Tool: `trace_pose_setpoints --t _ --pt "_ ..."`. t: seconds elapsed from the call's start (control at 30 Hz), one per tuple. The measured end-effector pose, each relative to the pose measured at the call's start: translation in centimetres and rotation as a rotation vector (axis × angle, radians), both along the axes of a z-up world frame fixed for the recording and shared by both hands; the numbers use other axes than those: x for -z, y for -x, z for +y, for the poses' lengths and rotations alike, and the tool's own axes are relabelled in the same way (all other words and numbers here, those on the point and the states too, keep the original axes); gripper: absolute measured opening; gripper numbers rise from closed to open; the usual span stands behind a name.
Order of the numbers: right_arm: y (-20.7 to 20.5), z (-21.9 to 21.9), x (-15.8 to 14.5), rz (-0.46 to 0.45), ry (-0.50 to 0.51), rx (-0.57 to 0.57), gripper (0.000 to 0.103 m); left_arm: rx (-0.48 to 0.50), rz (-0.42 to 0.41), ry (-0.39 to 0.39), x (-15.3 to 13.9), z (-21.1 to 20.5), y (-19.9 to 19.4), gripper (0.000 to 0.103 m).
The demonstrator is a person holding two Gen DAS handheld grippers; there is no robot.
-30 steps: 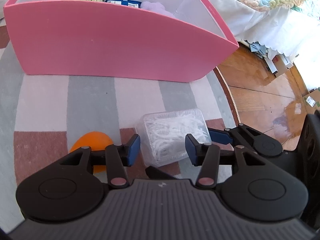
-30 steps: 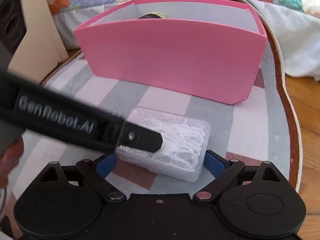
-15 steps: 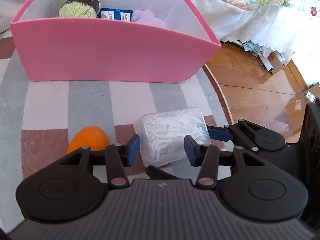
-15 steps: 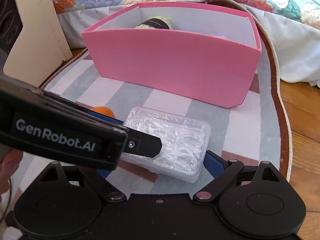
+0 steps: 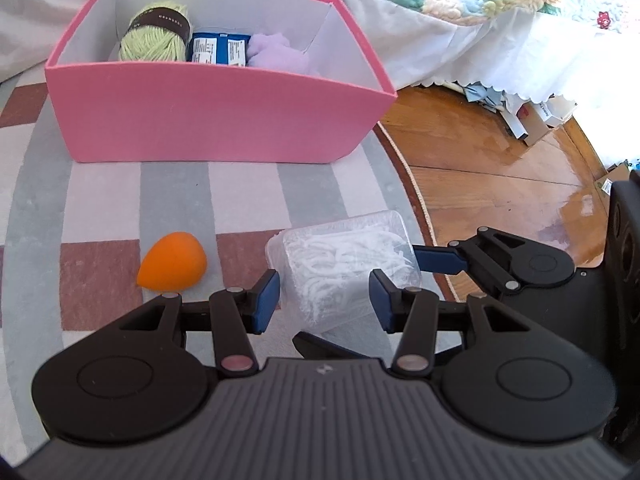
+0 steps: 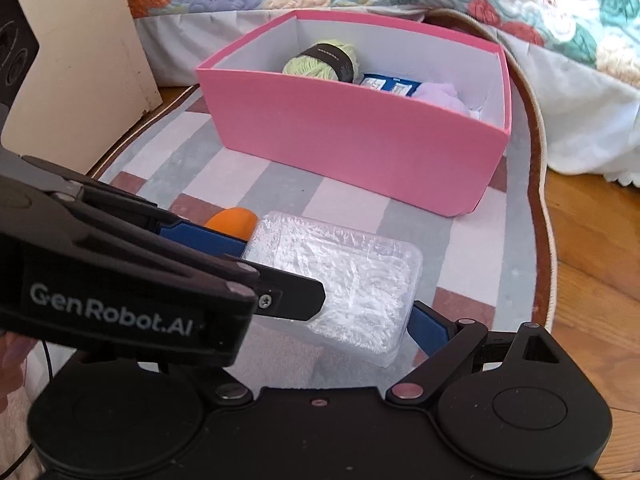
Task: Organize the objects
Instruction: 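Lift the floss box with the left gripper and carry it over the pink box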
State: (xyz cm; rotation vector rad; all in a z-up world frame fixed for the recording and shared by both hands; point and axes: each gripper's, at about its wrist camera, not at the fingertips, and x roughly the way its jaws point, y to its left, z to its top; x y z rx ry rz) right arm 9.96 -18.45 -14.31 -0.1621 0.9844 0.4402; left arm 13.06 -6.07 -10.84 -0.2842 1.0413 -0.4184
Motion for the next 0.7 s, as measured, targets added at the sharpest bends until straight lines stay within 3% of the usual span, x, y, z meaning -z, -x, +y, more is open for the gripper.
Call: trace_pose_setpoints --t 0.43,0.7 --pt "1.3 0.5 -4.7 -0.029 -0.066 -0.039 0.095 -0.049 -0.056 0.02 -4.6 2.1 2.2 0.047" --pt "1.5 0.7 -6.0 -0.023 -0.088 -0.065 0.095 -0.079 -0.06 0.01 -6.3 2.5 2.8 0.047"
